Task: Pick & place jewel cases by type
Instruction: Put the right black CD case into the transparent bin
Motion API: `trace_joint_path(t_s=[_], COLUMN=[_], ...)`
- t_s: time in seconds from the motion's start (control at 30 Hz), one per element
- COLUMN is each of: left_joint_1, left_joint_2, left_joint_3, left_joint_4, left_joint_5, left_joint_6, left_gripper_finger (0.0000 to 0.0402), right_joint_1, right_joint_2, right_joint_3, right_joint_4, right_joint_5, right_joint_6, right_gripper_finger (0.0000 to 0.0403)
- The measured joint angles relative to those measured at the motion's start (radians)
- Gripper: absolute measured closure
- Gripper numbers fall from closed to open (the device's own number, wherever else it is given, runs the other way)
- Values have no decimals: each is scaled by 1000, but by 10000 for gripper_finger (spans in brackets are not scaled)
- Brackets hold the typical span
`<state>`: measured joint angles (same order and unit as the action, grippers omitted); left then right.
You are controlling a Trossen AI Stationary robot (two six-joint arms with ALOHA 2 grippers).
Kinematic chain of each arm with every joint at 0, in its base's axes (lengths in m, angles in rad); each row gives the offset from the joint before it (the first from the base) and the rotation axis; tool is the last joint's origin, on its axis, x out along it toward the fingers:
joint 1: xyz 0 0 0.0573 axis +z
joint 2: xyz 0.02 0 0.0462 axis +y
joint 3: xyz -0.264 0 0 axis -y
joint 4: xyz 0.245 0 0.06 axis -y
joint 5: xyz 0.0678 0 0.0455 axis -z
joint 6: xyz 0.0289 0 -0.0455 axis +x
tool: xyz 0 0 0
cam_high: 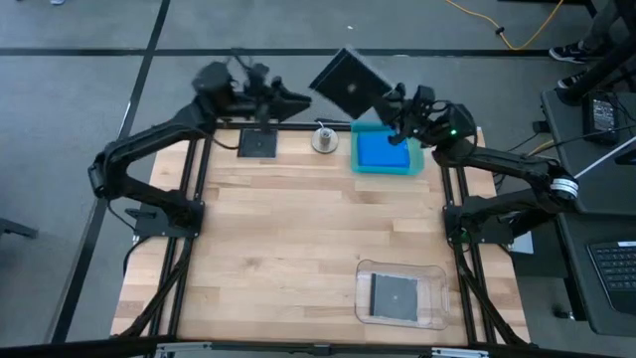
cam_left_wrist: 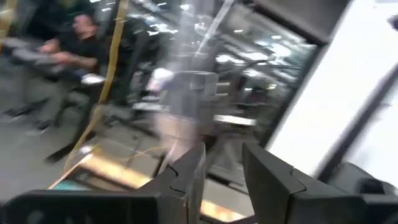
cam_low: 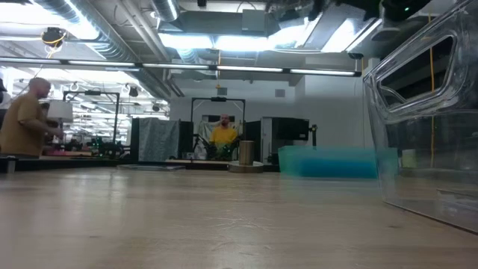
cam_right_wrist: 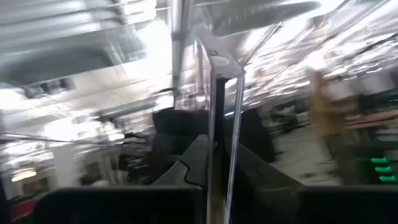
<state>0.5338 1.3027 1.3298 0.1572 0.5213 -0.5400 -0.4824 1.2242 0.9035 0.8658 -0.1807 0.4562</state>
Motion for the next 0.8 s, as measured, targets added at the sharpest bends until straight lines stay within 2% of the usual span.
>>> trace_joint_path(t_s=[0.13, 0.2, 0.3, 0.4, 0.53, 0.63, 0.7, 0.8], left_joint_1=[42, 77, 140, 209, 286, 331, 351, 366], left_joint_2=[-55, -78, -125, -178, -224, -245, -249, -250], left_joint_3=[43, 56, 65, 66, 66, 66, 66, 65], left_joint_4=[-3, -36, -102, -198, -308, -349, -378, -417], left_joint_5=[48, 43, 34, 35, 26, 27, 27, 28], left_joint_6=[4, 29, 73, 96, 156, 179, 186, 194], left_gripper_finger=[278, 270, 264, 263, 265, 263, 262, 261], right_joint_1=[-34, -38, -24, 47, 246, 455, 613, 844], right_joint_2=[-71, -133, -238, -345, -457, -494, -497, -475], right_joint_3=[-1, -1, 1, 0, 0, 0, 0, -1], right_joint_4=[-86, -191, -456, -786, -1184, -1397, -1473, -1481], right_joint_5=[22, 5, -37, -71, -81, -11, 45, 205], right_joint_6=[4, 19, 93, 269, 529, 744, 885, 1065], right_gripper_finger=[371, 371, 371, 371, 371, 371, 371, 371])
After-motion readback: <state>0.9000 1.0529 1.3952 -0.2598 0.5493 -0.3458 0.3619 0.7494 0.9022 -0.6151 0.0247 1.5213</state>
